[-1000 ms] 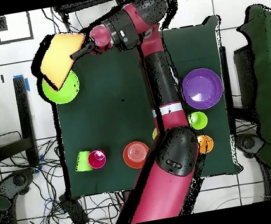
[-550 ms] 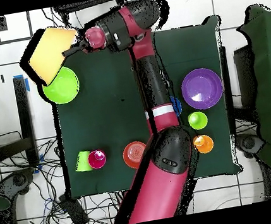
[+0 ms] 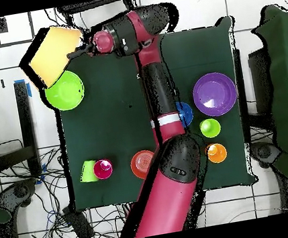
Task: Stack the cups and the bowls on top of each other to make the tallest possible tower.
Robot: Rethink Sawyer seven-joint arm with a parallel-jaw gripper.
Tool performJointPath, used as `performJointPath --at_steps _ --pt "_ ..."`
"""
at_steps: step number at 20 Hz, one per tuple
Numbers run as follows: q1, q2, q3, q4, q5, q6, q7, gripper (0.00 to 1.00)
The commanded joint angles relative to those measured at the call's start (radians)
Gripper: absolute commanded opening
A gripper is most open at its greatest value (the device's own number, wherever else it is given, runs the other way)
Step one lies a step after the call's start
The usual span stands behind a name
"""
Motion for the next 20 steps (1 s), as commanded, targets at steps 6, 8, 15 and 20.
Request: performJointPath --at_steps 6,8,15,20 --pt "0.015 0.041 0.011 -0.102 0.022 -0.001 -0.504 0.00" --pt "0.014 0.052 0.003 -0.108 0.011 0.021 -0.506 0.00" --pt "-0.005 0.070 -0.062 -0.126 -0.062 0.075 -0.344 0.00" --pt "-0.016 0.084 -0.138 -0.125 -0.071 0.127 -0.027 0.00"
